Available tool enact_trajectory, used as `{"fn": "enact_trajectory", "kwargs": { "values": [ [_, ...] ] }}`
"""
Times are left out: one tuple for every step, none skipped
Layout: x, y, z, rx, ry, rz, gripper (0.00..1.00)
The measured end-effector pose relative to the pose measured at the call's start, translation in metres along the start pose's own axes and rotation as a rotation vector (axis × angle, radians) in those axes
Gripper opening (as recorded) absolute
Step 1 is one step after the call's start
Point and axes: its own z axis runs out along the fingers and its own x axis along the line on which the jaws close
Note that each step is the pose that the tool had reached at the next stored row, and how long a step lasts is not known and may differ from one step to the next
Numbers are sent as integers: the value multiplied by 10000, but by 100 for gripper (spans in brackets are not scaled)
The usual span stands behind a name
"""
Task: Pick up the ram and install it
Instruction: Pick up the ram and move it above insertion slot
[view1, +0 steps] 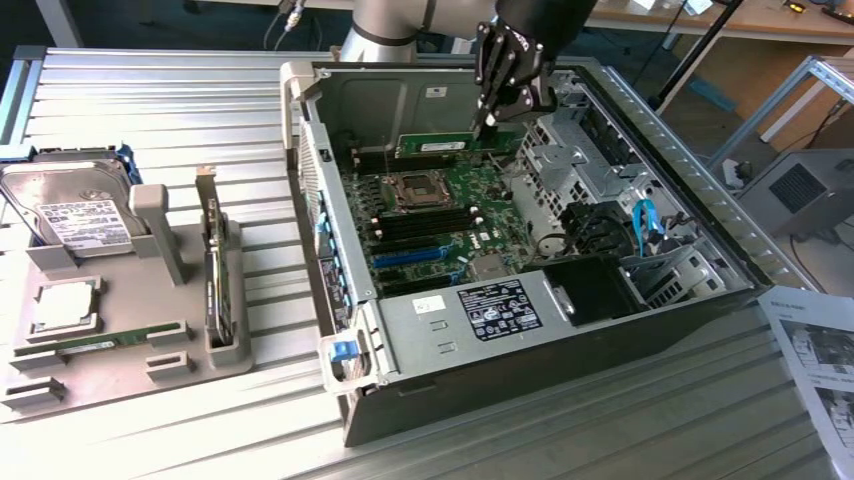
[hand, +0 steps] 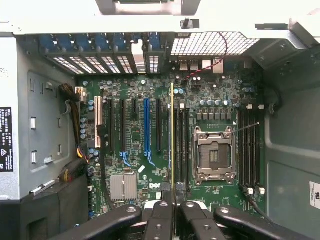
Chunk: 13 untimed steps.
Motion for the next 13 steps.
{"fn": "enact_trajectory", "kwargs": {
  "values": [
    [0,0,0,0,0,0,12],
    [-1,0,0,0,0,-1,12],
    [-2,0,0,0,1,-1,12],
    [-3,0,0,0,0,0,12],
    [-4,0,0,0,1,0,12],
    [-6,0,0,0,1,0,12],
    [-13,0,0,0,0,1,12],
    [-20,1,0,0,0,2,12],
    [-32,1,1,0,0,0,12],
    [-49,1,1,0,1,0,12],
    [-63,1,2,0,0,0,12],
    [-78,1,2,0,0,0,12],
    [-92,2,3,0,0,0,12]
  ]
}}
